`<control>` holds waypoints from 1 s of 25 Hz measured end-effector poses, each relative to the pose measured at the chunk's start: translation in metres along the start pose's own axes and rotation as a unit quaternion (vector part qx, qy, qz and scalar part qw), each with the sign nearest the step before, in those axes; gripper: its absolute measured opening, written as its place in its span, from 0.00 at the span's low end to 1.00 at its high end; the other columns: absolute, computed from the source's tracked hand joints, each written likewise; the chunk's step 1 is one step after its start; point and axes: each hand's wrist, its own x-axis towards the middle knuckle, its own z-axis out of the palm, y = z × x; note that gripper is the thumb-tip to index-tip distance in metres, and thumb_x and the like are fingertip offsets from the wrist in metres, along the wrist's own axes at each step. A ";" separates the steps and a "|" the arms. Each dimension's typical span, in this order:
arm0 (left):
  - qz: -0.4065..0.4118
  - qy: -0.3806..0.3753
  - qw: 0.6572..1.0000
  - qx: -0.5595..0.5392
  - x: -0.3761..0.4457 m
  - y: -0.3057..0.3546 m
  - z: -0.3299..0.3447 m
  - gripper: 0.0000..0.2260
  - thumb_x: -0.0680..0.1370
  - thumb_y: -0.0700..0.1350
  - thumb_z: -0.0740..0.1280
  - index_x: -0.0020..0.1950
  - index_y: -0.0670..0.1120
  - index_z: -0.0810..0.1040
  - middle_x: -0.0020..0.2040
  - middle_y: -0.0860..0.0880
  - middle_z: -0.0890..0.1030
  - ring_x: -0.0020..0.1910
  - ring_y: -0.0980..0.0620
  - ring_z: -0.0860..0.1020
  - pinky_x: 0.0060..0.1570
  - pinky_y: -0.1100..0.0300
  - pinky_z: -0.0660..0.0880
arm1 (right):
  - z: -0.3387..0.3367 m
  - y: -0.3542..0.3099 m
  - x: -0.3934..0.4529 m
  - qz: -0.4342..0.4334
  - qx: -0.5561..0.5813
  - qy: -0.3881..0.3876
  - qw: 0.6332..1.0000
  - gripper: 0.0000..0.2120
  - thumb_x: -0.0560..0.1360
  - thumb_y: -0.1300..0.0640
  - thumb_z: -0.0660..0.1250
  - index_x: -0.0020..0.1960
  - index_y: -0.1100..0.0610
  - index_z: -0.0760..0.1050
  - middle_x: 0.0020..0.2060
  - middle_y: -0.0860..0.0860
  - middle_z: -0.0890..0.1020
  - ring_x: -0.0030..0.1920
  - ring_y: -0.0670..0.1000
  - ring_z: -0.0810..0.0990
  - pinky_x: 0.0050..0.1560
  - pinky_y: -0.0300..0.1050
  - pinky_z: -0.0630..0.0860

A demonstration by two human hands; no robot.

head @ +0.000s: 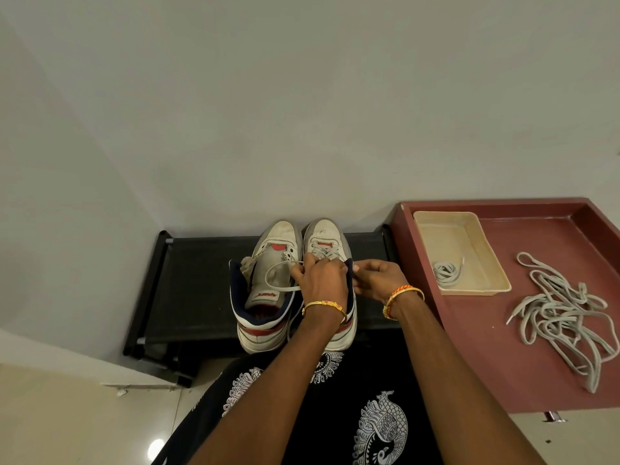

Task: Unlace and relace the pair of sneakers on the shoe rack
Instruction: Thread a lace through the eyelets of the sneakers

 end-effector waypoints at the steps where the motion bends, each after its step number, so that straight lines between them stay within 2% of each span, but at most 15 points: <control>1: 0.005 0.003 1.000 0.000 -0.003 -0.001 0.000 0.12 0.81 0.48 0.57 0.55 0.48 0.80 0.53 0.50 0.81 0.63 0.48 0.65 0.56 0.51 0.53 | -0.001 -0.001 0.000 -0.008 0.001 0.002 1.000 0.04 0.76 0.65 0.65 0.49 0.64 0.78 0.37 0.56 0.80 0.34 0.50 0.78 0.32 0.38 0.79; 3: 0.026 0.057 0.998 0.006 -0.012 -0.003 0.001 0.11 0.79 0.48 0.59 0.55 0.48 0.79 0.55 0.49 0.80 0.63 0.46 0.67 0.56 0.48 0.55 | 0.000 -0.003 -0.004 -0.030 -0.016 0.036 0.999 0.03 0.76 0.65 0.66 0.45 0.60 0.77 0.38 0.56 0.80 0.35 0.51 0.80 0.32 0.40 0.80; 5: 0.065 0.117 0.991 0.010 -0.025 -0.007 0.004 0.12 0.76 0.50 0.63 0.54 0.47 0.79 0.54 0.45 0.79 0.58 0.43 0.73 0.54 0.47 0.65 | 0.001 -0.006 -0.009 -0.084 -0.063 0.102 0.989 0.04 0.76 0.65 0.64 0.44 0.59 0.76 0.40 0.55 0.81 0.39 0.52 0.81 0.32 0.41 0.80; 6: 0.082 0.099 0.992 0.002 -0.030 -0.008 0.004 0.12 0.76 0.51 0.64 0.54 0.46 0.78 0.53 0.44 0.79 0.55 0.43 0.75 0.51 0.49 0.69 | 0.002 -0.007 -0.012 -0.123 -0.081 0.129 0.981 0.05 0.77 0.66 0.63 0.44 0.60 0.76 0.39 0.53 0.80 0.39 0.52 0.81 0.31 0.40 0.80; 7: 0.084 0.049 0.995 -0.017 -0.034 -0.009 0.003 0.12 0.77 0.50 0.63 0.55 0.44 0.77 0.52 0.43 0.79 0.53 0.42 0.76 0.49 0.50 0.70 | 0.004 -0.010 -0.017 -0.165 -0.091 0.147 0.971 0.06 0.77 0.67 0.62 0.43 0.60 0.75 0.38 0.53 0.79 0.40 0.52 0.81 0.32 0.42 0.80; 9: 0.058 -0.048 0.997 -0.036 -0.037 -0.010 0.004 0.14 0.80 0.51 0.59 0.52 0.42 0.77 0.49 0.41 0.80 0.50 0.40 0.78 0.44 0.53 0.72 | 0.006 -0.020 -0.024 -0.257 -0.116 0.182 0.942 0.07 0.77 0.66 0.61 0.42 0.57 0.73 0.39 0.54 0.79 0.42 0.54 0.81 0.39 0.50 0.81; 11: 0.037 -0.084 0.995 -0.026 -0.035 -0.009 0.004 0.18 0.81 0.52 0.56 0.48 0.41 0.79 0.45 0.39 0.81 0.47 0.38 0.79 0.41 0.54 0.72 | 0.006 -0.041 -0.039 -0.340 -0.132 0.209 0.907 0.08 0.76 0.66 0.61 0.42 0.55 0.72 0.41 0.53 0.79 0.45 0.54 0.79 0.47 0.51 0.79; 13: 0.033 -0.093 0.995 -0.033 -0.037 -0.006 0.002 0.19 0.81 0.52 0.56 0.47 0.39 0.79 0.45 0.38 0.81 0.46 0.37 0.78 0.41 0.54 0.72 | 0.004 -0.076 -0.067 -0.403 -0.042 0.192 0.894 0.10 0.78 0.66 0.59 0.42 0.53 0.70 0.40 0.51 0.80 0.45 0.52 0.81 0.48 0.50 0.79; 15: 0.034 -0.105 0.993 -0.036 -0.037 -0.006 0.002 0.20 0.81 0.52 0.55 0.47 0.39 0.80 0.46 0.38 0.81 0.47 0.37 0.78 0.43 0.54 0.72 | -0.002 -0.113 -0.097 -0.457 0.069 0.128 0.878 0.11 0.79 0.66 0.57 0.43 0.52 0.69 0.38 0.51 0.81 0.42 0.51 0.83 0.47 0.47 0.81; 17: 0.036 -0.116 0.992 -0.034 -0.037 -0.006 0.000 0.21 0.81 0.52 0.54 0.48 0.39 0.80 0.47 0.37 0.81 0.48 0.37 0.78 0.44 0.53 0.72 | -0.003 -0.133 -0.111 -0.494 0.077 0.089 0.861 0.11 0.79 0.67 0.57 0.43 0.53 0.69 0.35 0.50 0.80 0.36 0.48 0.81 0.42 0.44 0.81; 19: 0.033 -0.127 0.991 -0.039 -0.037 -0.007 0.000 0.21 0.82 0.52 0.54 0.48 0.38 0.79 0.47 0.37 0.81 0.49 0.37 0.78 0.44 0.53 0.72 | 0.001 -0.129 -0.105 -0.490 0.020 0.112 0.864 0.10 0.78 0.66 0.59 0.42 0.53 0.69 0.33 0.48 0.78 0.33 0.44 0.77 0.38 0.39 0.77; 22: 0.032 -0.135 0.990 -0.034 -0.036 -0.009 0.000 0.23 0.82 0.53 0.52 0.50 0.37 0.79 0.50 0.37 0.80 0.52 0.37 0.77 0.47 0.52 0.71 | 0.006 -0.091 -0.067 -0.395 -0.129 0.133 0.900 0.06 0.76 0.65 0.61 0.43 0.56 0.72 0.35 0.48 0.79 0.38 0.44 0.77 0.38 0.33 0.70; 25: 0.042 -0.150 0.988 -0.022 -0.035 -0.011 0.003 0.25 0.81 0.57 0.53 0.48 0.38 0.78 0.50 0.37 0.80 0.52 0.39 0.77 0.48 0.52 0.71 | 0.005 -0.044 -0.032 -0.256 -0.280 0.072 0.922 0.05 0.75 0.66 0.61 0.43 0.58 0.71 0.39 0.51 0.78 0.42 0.51 0.75 0.41 0.38 0.68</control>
